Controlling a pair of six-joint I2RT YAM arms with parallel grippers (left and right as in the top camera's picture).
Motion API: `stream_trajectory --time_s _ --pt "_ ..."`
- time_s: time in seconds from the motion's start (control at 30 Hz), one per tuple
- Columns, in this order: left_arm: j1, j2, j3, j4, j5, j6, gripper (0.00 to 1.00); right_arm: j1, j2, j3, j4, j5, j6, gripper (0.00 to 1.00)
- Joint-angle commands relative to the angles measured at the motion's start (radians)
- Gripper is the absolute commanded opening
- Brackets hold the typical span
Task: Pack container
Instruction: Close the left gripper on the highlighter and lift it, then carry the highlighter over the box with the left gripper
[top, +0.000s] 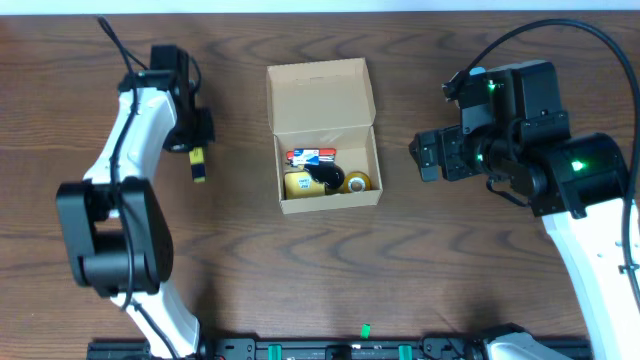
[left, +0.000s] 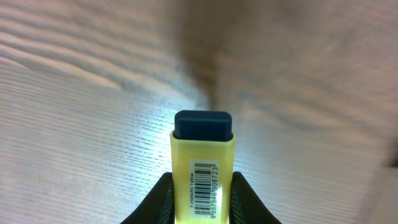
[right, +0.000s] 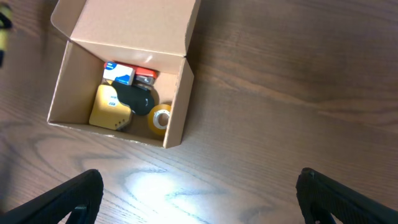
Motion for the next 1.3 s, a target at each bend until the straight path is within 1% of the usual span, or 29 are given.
stream_trajectory --time_s 0.0,0.2,0.37,0.47,0.63,0.93,1.27 --pt "-0.056 -0.089 0.056 -0.009 0.021 -0.113 0.06 -0.005 0.001 0.013 -0.003 -0.004 -0.012 0.99" --pt "-0.233 -0.191 0.067 0.044 0.021 -0.287 0.06 -0.005 0.001 0.013 -0.003 -0.004 -0.012 0.99" --pt "-0.391 -0.211 0.070 0.136 0.021 -0.350 0.06 -0.005 0.001 0.013 -0.003 -0.004 -0.012 0.99" --pt "-0.444 -0.207 0.069 0.167 0.023 -0.349 0.06 -0.005 0.001 0.013 -0.003 -0.004 -0.012 0.99" --pt "-0.501 -0.192 0.069 0.197 0.064 -0.349 0.06 -0.005 0.001 0.013 -0.003 -0.004 -0.012 0.99" --pt "-0.613 -0.113 0.069 0.219 0.055 -0.354 0.06 -0.005 0.001 0.013 -0.003 -0.004 -0.012 0.99" --pt "-0.658 -0.025 0.068 0.258 0.044 -0.514 0.06 -0.005 0.001 0.013 -0.003 -0.004 -0.012 0.99"
